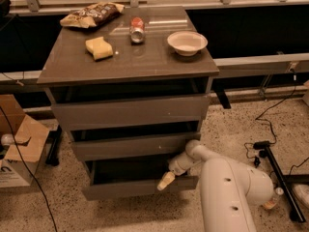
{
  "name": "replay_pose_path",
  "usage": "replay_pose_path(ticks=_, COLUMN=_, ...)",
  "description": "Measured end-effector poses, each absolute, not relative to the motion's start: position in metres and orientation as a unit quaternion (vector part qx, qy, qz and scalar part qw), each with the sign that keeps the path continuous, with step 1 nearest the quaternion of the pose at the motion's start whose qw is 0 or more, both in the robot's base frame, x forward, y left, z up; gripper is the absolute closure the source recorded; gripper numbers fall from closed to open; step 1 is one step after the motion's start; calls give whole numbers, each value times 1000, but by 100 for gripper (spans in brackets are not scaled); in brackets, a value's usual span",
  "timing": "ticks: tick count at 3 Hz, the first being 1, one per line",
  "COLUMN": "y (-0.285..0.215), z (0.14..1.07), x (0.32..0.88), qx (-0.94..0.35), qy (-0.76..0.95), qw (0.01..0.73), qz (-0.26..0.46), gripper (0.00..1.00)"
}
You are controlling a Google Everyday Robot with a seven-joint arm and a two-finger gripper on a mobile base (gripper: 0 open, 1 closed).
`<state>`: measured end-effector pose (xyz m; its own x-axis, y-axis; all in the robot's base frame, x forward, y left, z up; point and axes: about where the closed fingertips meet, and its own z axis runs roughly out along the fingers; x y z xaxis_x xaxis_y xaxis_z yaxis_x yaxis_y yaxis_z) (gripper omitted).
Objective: Open bottom drawer
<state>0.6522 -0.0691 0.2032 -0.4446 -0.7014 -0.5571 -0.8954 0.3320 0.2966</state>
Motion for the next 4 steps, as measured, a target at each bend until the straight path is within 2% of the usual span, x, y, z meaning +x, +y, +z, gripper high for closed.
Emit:
replay_pose_path(ticks=1, y=-82, z=194, x=628, qx=-524, qy=811, qw=95, qz=244, gripper=0)
replay_pose_path(ticks=2, y=-92, z=185, x=588, qx=-544, qy=809, qw=25, qz=223, gripper=16)
replay_pose_path(ticks=4, y=-95, z=186, x=534, qx=-564, qy=795, qw=-26, qz=224, gripper=62)
